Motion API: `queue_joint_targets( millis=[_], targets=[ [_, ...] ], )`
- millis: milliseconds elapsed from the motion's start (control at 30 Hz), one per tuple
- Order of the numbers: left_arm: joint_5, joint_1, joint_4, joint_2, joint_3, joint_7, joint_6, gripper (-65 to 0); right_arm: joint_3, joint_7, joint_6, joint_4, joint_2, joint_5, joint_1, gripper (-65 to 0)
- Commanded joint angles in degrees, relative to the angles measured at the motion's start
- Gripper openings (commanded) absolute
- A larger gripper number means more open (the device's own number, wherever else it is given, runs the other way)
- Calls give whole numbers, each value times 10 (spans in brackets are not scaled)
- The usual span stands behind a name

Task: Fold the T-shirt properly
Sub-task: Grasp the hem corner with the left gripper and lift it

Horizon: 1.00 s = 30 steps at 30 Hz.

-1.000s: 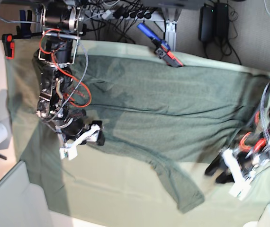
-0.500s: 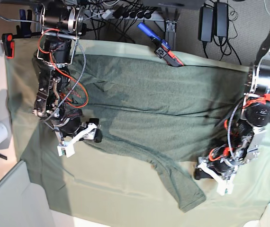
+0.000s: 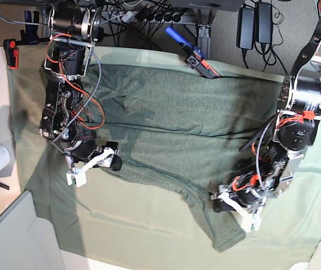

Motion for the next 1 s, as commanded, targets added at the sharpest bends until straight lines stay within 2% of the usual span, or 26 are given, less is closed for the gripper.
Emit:
queue_joint_targets(
  millis=[0, 133, 233, 333, 367, 433, 567, 600, 767, 967],
  targets=[
    [-6, -23, 7, 9, -2, -8, -4, -270, 3, 9, 2, 10, 6, 10, 15, -249],
    [21, -23, 7, 28, -2, -15, -3, -290, 3, 7, 3, 10, 6, 11, 15, -249],
    [30, -23, 7, 28, -2, -17, 10, -321, 3, 2, 3, 10, 6, 11, 15, -249],
    [32, -22, 7, 28, -2, -15, 23, -324, 3, 3, 3, 10, 6, 11, 15, -249],
    [33, -21, 7, 28, -2, -15, 23, -345, 3, 3, 3, 10, 6, 11, 15, -249],
    [42, -21, 7, 28, -2, -15, 22, -423, 3, 3, 3, 10, 6, 11, 15, -249],
    [94, -21, 7, 28, -2, -23, 22, -628, 3, 3, 3, 10, 6, 11, 15, -249],
    [106, -21, 7, 28, -2, -20, 22, -650, 3, 3, 3, 10, 6, 11, 15, -249],
    [111, -20, 7, 30, -2, -12, 21, -650, 3, 3, 3, 10, 6, 11, 15, -249],
    [108, -24, 8, 28, -2, -19, -37, -650, 3, 5, 3, 10, 6, 11, 15, -249]
  ],
)
